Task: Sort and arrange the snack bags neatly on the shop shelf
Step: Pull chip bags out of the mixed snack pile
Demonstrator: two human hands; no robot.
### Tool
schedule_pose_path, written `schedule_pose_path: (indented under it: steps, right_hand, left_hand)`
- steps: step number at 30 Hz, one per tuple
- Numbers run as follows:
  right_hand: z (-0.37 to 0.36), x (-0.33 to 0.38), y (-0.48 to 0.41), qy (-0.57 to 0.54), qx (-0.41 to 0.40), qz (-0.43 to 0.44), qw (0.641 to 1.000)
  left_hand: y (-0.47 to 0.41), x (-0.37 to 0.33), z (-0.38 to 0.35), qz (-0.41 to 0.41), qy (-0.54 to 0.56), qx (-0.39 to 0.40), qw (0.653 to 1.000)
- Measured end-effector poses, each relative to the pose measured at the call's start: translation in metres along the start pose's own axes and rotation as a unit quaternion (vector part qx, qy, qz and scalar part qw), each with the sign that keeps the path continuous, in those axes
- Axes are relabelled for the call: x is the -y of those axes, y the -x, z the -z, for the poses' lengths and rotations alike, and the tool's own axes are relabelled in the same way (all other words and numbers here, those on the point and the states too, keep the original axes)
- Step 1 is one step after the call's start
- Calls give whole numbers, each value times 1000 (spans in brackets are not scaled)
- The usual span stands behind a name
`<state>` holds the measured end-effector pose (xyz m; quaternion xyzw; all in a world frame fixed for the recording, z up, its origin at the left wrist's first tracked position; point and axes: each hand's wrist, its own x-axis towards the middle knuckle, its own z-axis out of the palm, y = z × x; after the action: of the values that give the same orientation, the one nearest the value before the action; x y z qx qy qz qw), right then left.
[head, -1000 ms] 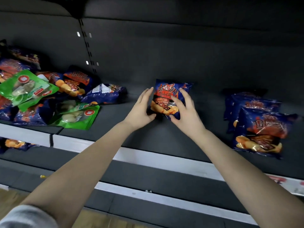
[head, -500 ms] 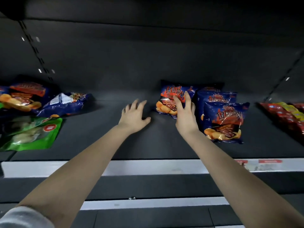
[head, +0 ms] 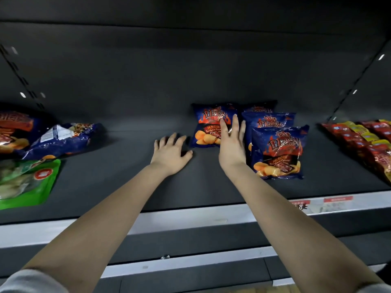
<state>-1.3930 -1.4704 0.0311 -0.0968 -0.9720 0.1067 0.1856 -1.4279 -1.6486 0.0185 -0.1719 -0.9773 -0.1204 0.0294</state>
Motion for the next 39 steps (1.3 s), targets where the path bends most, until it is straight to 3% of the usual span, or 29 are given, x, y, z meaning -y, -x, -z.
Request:
schedule_pose_path:
  steps: [5, 10, 15, 28, 39]
  right_hand:
    - [0, 1, 0, -7, 4, 33, 999]
    - [-3, 14, 8, 7, 12, 120, 993]
    - [-4, 14, 2, 42, 16, 113, 993]
    - [-1, 12, 0, -21, 10, 110, 994]
    - [13, 50, 9, -37, -20, 201, 979]
  left_hand:
    - [-2, 1, -3, 0, 4, -7, 1000]
    - [-3, 1, -4, -3, 9, -12, 1000]
    - [-3, 0, -6, -3, 9, -9, 1000]
    - [0, 0, 0, 11, 1, -9, 1000]
    - [21, 19, 15, 50, 14, -16, 999]
